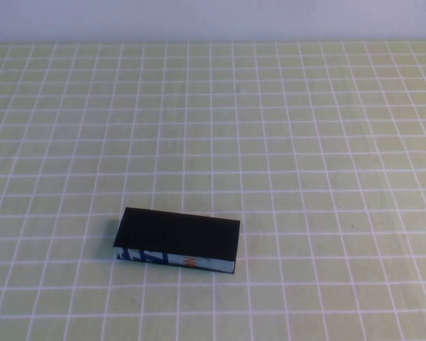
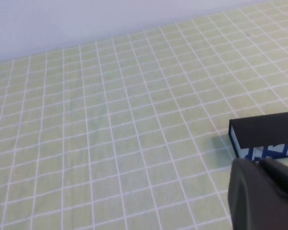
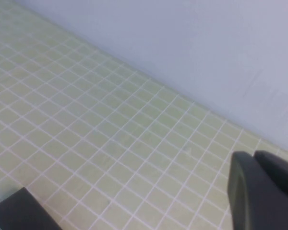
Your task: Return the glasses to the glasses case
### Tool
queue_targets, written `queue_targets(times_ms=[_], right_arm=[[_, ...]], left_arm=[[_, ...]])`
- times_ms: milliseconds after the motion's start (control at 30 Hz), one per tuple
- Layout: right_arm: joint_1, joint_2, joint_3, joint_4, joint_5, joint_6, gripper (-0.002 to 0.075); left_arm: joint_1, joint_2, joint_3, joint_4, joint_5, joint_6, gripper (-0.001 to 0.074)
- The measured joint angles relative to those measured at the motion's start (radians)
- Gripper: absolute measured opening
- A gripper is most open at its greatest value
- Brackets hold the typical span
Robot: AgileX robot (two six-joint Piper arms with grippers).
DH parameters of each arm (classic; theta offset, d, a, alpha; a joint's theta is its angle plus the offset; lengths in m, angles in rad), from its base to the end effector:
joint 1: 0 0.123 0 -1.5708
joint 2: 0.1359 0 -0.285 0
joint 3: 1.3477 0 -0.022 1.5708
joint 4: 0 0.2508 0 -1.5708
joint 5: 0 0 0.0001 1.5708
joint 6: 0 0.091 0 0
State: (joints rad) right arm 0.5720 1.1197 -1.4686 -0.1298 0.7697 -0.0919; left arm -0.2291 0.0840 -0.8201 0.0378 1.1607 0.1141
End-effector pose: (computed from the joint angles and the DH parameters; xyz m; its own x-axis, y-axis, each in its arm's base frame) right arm 0.1856 0.1097 0.4904 -0.1812 -0.3349 -0.9247 -0.5096 0.8361 -0.2030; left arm -0.0363 0.0117 0.3539 -0.2943 0.2008 -0.9344 0.2350 0.9629 0.1329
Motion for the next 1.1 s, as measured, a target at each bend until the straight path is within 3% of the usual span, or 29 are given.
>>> queue_targets(times_ms=[167,567,800,1100], right_arm=[[0.0,-0.254,0.333,-0.013,-0.182,0.005,-0.0016],[0.0,-0.732,0.856,-0.029,-0.248,0.099,-0.0016],[0.0,-0.946,1.015,-0.215,-0.273,0.287,-0.0016],[0.0,-1.049,1.053,-0.354,-0.181,0.485,-0.0016]], left_arm=[[0.0,0.0,0.089,-0.023,-0.091,-0.038,-0.0003],[0.0,0.0,0.292,-0.108,-0.434,-0.056,-0.0003],[0.0,0.0,0.335,-0.129,-0.474,-0.062,-0.0003],[0.0,0.0,0.335,-0.129,-0.481,-0.062,-0.0003]])
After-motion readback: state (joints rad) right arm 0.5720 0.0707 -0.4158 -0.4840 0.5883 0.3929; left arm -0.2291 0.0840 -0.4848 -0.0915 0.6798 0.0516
